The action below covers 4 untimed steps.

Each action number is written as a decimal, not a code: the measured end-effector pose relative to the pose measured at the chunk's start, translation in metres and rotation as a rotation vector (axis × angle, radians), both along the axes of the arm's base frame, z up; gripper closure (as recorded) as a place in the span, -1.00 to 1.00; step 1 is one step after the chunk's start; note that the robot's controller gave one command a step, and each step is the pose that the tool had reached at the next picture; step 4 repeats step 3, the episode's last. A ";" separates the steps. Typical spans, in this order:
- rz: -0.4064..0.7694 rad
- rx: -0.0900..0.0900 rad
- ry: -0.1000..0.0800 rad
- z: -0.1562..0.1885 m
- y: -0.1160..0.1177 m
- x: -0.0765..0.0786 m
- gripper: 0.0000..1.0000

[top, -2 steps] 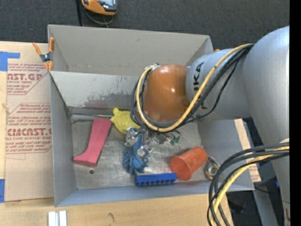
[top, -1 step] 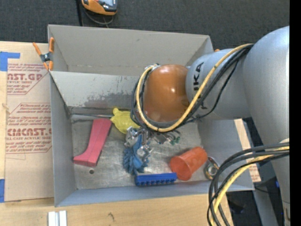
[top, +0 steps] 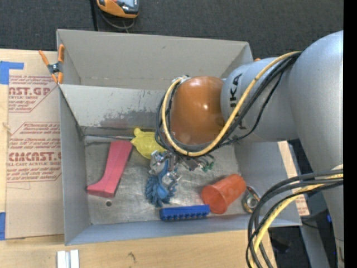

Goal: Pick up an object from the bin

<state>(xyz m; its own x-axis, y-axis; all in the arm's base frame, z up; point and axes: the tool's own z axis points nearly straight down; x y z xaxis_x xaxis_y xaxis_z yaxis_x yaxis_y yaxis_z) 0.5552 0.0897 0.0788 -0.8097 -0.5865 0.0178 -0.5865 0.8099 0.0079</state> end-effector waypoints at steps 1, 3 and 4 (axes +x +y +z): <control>0.000 0.001 -0.008 0.004 0.000 0.000 1.00; 0.000 0.004 -0.014 0.031 0.000 -0.001 1.00; 0.000 0.004 -0.014 0.031 0.000 -0.001 1.00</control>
Offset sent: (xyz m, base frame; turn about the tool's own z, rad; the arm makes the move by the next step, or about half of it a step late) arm 0.0000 -0.0001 0.0665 0.0000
